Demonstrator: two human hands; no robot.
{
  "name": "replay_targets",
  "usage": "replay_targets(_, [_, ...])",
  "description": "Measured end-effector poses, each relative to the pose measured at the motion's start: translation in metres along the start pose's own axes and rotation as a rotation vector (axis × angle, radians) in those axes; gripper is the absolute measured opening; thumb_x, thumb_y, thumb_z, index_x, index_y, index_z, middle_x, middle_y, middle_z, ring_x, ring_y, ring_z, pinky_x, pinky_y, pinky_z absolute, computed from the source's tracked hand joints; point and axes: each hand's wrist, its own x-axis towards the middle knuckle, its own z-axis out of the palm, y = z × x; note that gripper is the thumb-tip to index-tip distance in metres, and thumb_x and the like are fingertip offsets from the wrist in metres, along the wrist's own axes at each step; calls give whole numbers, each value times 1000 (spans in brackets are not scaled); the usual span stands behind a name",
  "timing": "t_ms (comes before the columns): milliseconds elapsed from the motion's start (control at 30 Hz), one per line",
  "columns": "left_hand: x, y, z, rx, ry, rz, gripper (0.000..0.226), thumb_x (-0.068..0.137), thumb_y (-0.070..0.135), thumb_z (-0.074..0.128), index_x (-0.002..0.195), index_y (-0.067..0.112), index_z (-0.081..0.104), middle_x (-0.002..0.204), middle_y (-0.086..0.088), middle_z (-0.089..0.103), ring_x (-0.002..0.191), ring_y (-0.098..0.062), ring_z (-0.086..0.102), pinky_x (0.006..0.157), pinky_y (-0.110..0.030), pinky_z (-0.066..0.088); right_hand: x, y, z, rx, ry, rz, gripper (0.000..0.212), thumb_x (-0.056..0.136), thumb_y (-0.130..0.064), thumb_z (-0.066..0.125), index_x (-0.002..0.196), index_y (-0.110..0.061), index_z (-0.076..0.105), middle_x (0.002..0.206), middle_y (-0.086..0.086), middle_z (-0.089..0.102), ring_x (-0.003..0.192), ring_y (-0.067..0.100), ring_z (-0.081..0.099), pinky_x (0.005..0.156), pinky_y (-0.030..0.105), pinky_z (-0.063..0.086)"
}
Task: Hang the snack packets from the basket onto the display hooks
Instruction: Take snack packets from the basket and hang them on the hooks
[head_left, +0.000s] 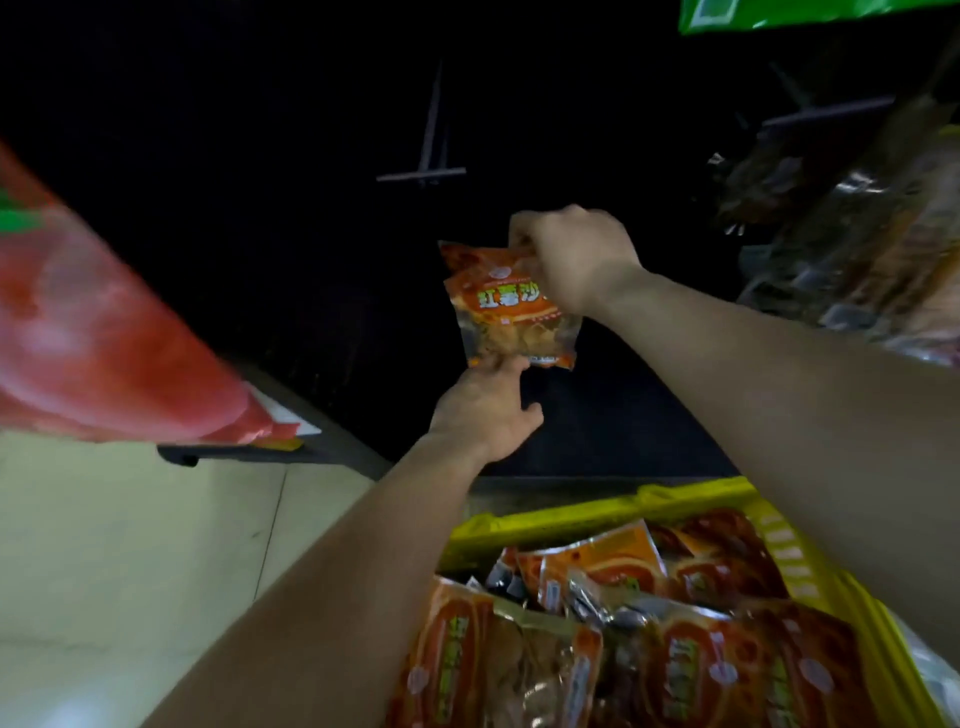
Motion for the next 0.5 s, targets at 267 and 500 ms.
replay_targets(267, [95, -20, 7, 139, 110, -77, 69, 90, 39, 65, 148, 31, 27, 153, -4, 30, 136, -31, 37, 102, -45, 44, 71, 11, 31, 42, -18, -29, 29, 93, -14, 60, 120, -23, 59, 119, 11, 63, 110, 32, 61, 80, 40, 49])
replay_targets(500, [133, -20, 14, 68, 126, -93, 82, 91, 35, 65, 155, 35, 13, 159, -5, 21, 142, -33, 30, 108, -45, 38, 86, 19, 43, 46, -19, 11, 43, 93, -14, 59, 134, -25, 51, 133, 11, 55, 126, 31, 48, 96, 42, 44])
